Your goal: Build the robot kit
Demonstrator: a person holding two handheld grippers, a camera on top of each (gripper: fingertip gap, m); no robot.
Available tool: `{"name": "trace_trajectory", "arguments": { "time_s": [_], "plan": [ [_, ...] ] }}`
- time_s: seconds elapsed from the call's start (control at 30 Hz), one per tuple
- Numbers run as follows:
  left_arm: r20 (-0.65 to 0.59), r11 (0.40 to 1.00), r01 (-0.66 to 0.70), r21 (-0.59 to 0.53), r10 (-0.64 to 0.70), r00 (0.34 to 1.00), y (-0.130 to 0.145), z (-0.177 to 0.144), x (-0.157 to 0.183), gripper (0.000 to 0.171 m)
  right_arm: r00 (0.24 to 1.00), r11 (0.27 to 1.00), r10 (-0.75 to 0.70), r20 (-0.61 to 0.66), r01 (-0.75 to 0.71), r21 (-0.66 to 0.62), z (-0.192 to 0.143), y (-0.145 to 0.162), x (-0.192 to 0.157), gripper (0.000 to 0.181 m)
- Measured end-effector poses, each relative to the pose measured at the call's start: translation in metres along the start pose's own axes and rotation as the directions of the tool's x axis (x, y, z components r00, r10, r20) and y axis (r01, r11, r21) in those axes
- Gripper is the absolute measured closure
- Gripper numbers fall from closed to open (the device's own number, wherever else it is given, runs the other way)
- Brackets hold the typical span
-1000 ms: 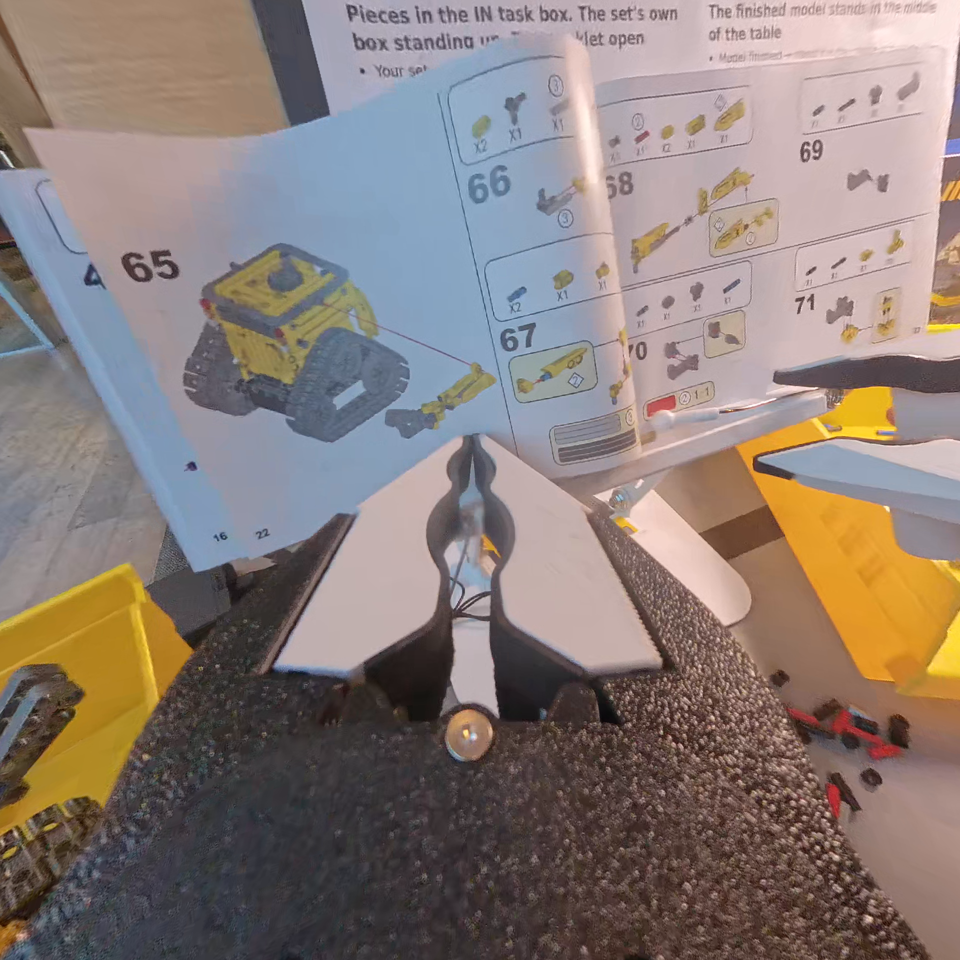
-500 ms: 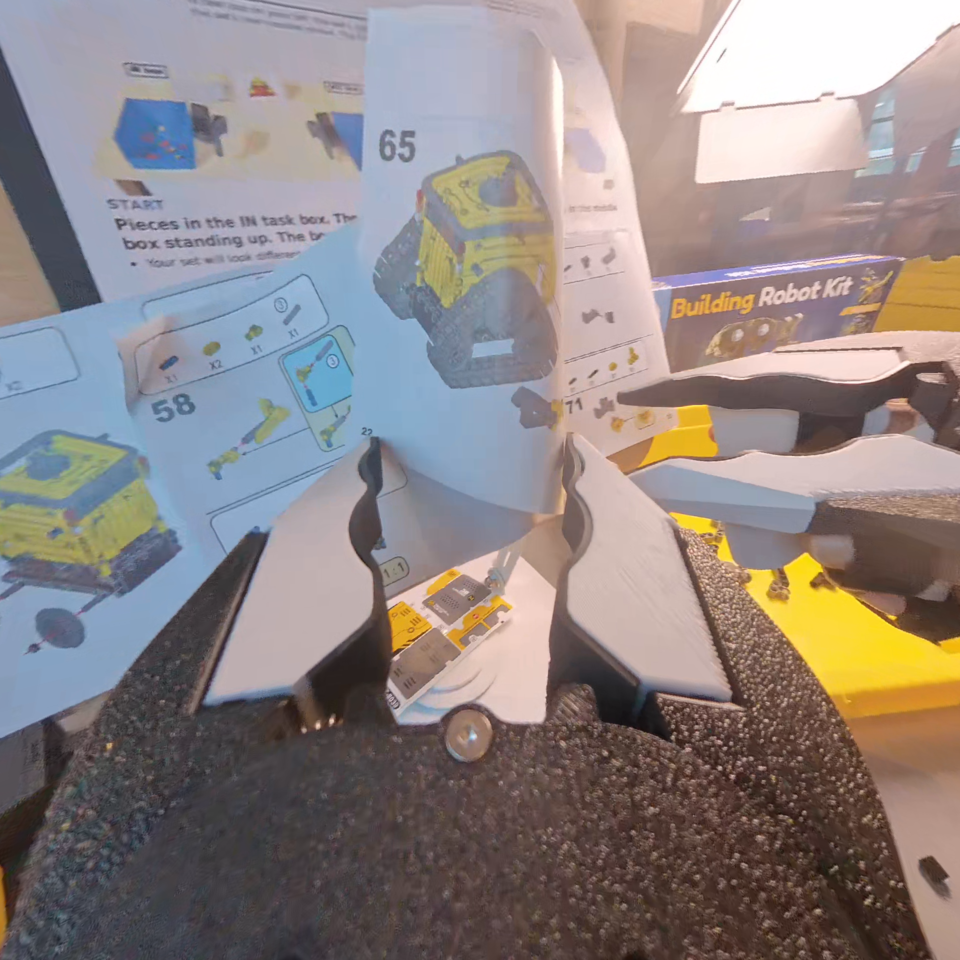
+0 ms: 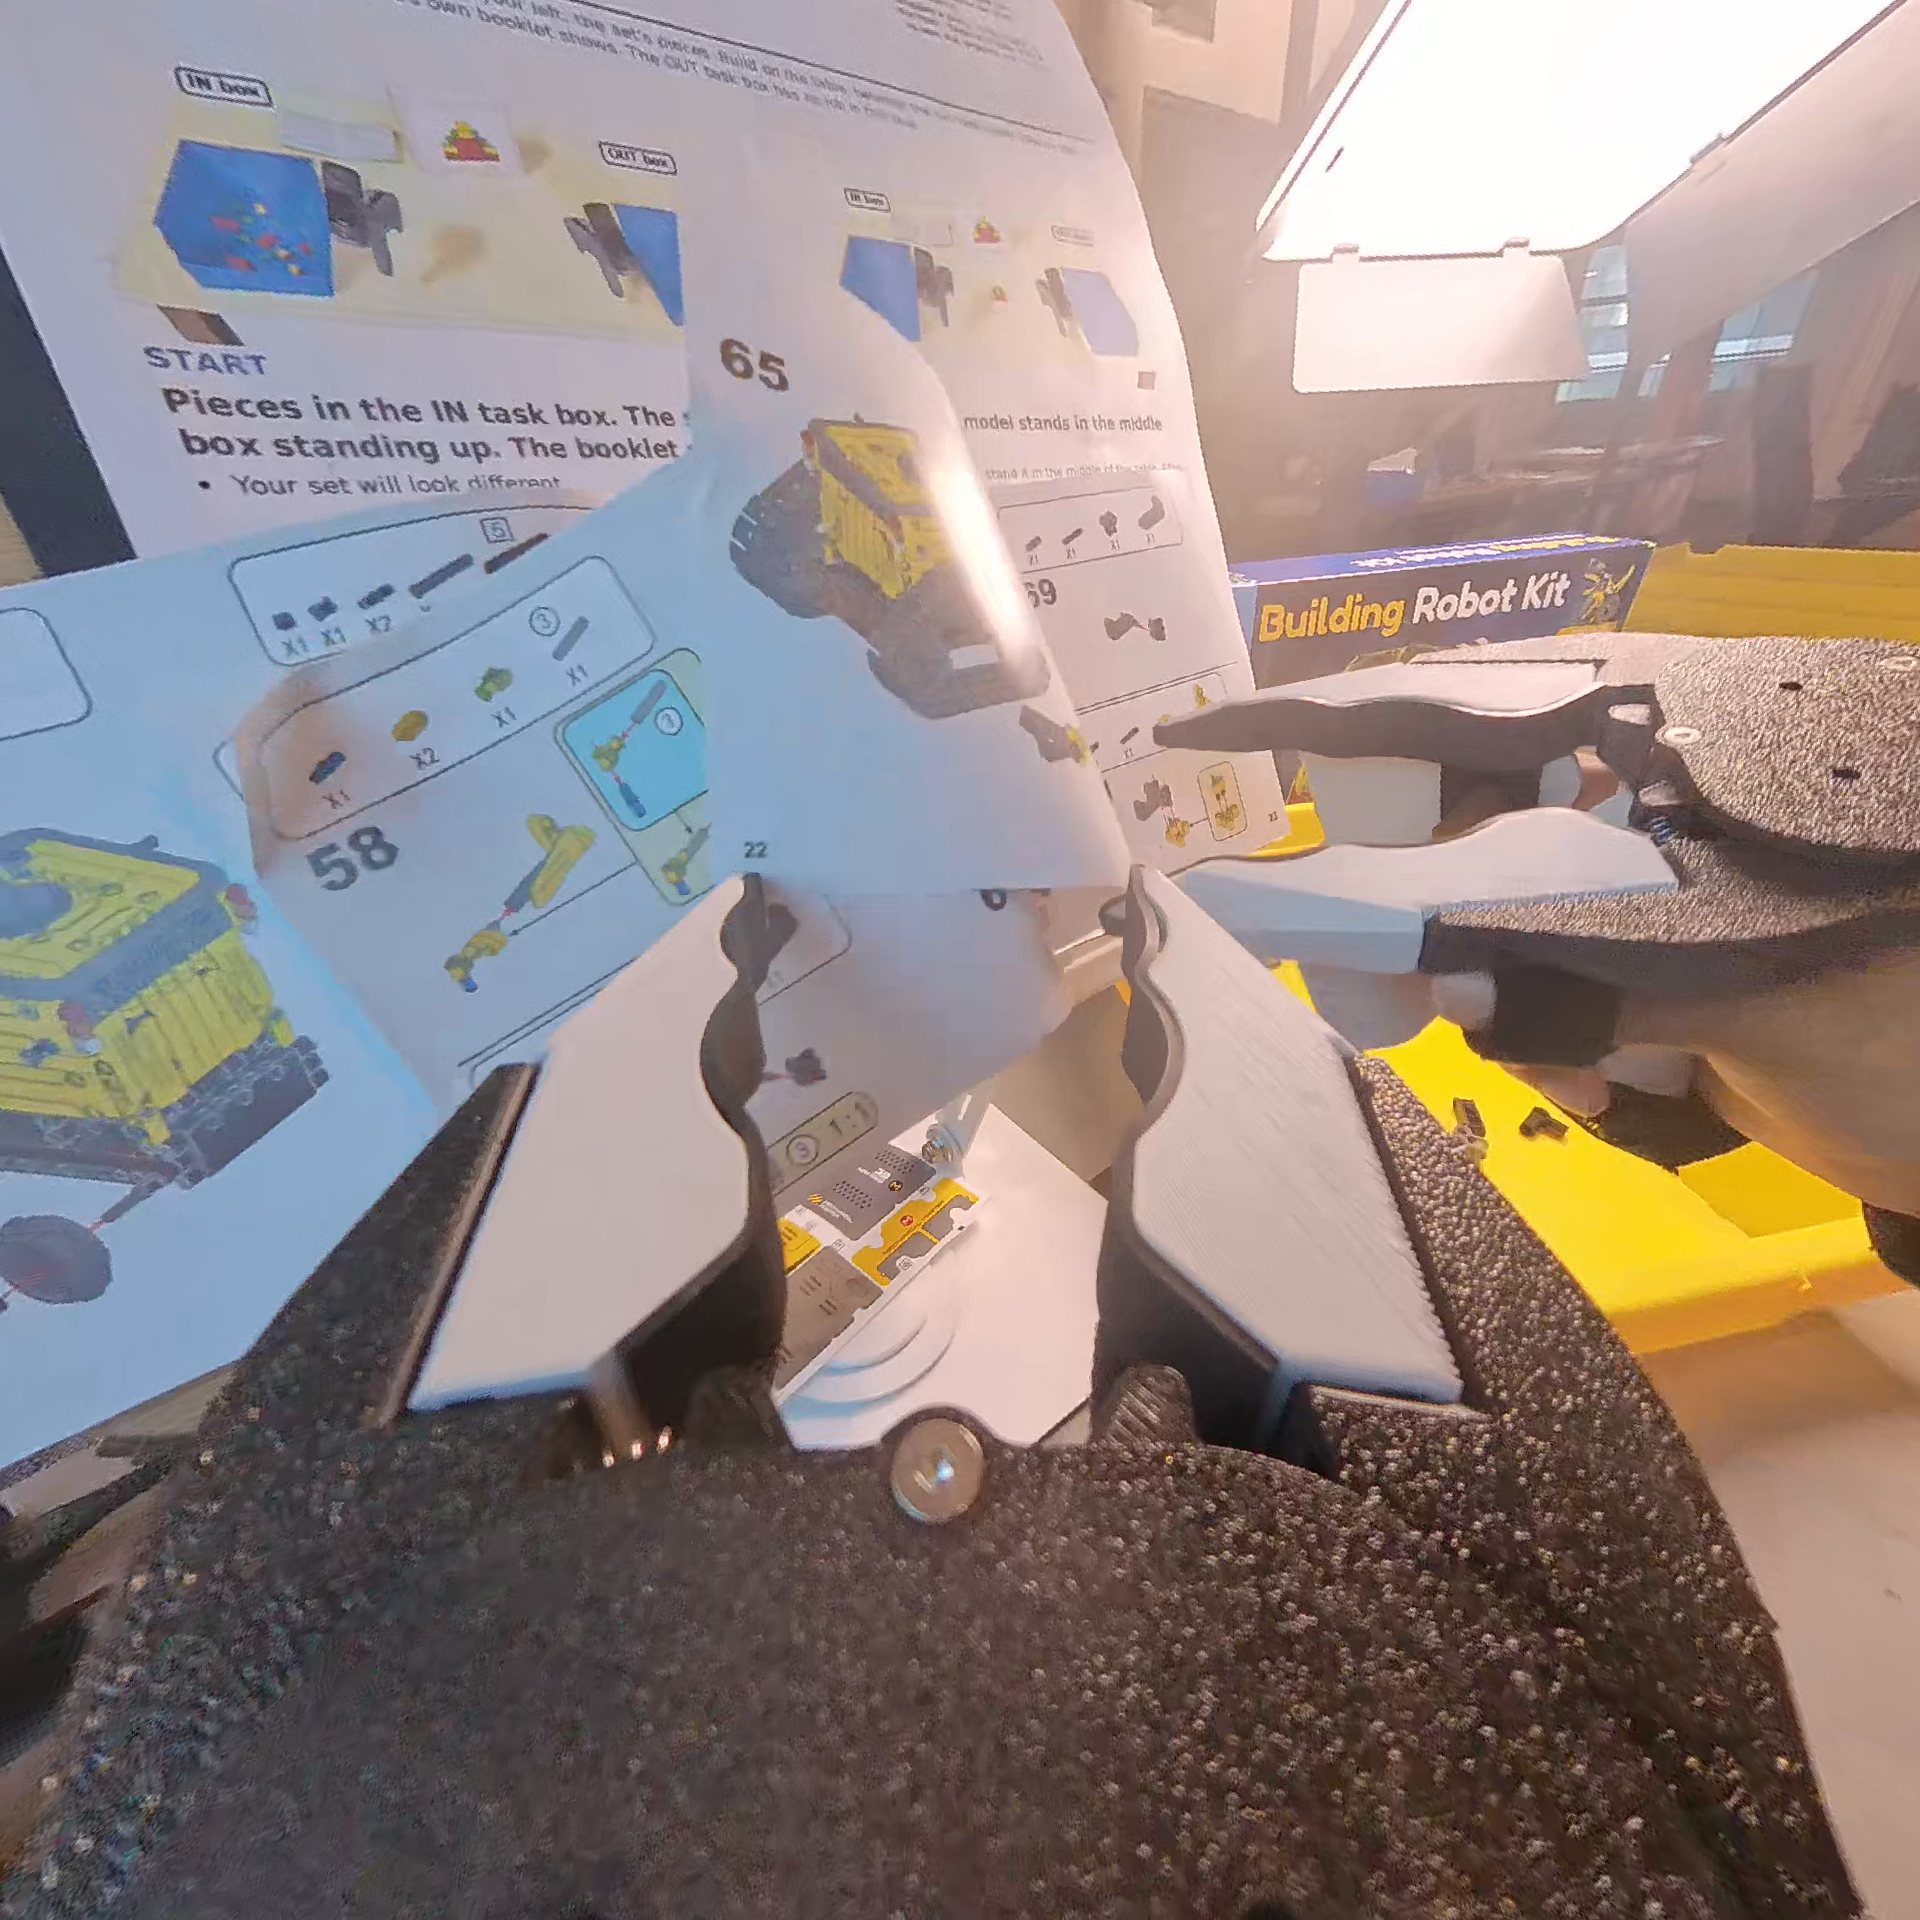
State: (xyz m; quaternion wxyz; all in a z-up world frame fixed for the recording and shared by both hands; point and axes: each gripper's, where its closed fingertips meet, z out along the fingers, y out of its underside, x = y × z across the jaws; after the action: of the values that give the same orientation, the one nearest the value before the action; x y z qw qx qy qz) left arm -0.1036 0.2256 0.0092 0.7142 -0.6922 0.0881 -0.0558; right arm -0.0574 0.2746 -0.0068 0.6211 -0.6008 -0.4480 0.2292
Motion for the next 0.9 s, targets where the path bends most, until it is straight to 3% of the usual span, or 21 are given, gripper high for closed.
{"name": "trace_trajectory", "arguments": {
  "time_s": [0.3,0.43,0.67,0.9],
  "plan": [
    [0.068,0.995,-0.061,-0.074,0.066,0.995,0.027,-0.02,-0.029,0.1,0.984,0.98,0.181,0.003,-0.18,0.079,-0.019,0.002,0.015,0.118],
    [0.123,0.993,-0.07,-0.1,0.082,0.989,0.033,-0.032,-0.047,0.097,0.967,0.962,0.254,0.002,-0.253,0.104,-0.029,0.003,0.028,0.133],
    [0.237,0.992,0.021,-0.128,0.01,0.971,0.042,-0.051,-0.075,0.094,0.96,0.954,0.278,-0.012,-0.275,0.115,-0.037,0.005,0.045,0.156],
    [0.303,0.983,0.099,-0.153,-0.048,0.952,0.053,-0.055,-0.089,0.095,0.965,0.964,0.257,-0.044,-0.253,0.08,-0.034,0.015,0.055,0.163]
  ]
}}
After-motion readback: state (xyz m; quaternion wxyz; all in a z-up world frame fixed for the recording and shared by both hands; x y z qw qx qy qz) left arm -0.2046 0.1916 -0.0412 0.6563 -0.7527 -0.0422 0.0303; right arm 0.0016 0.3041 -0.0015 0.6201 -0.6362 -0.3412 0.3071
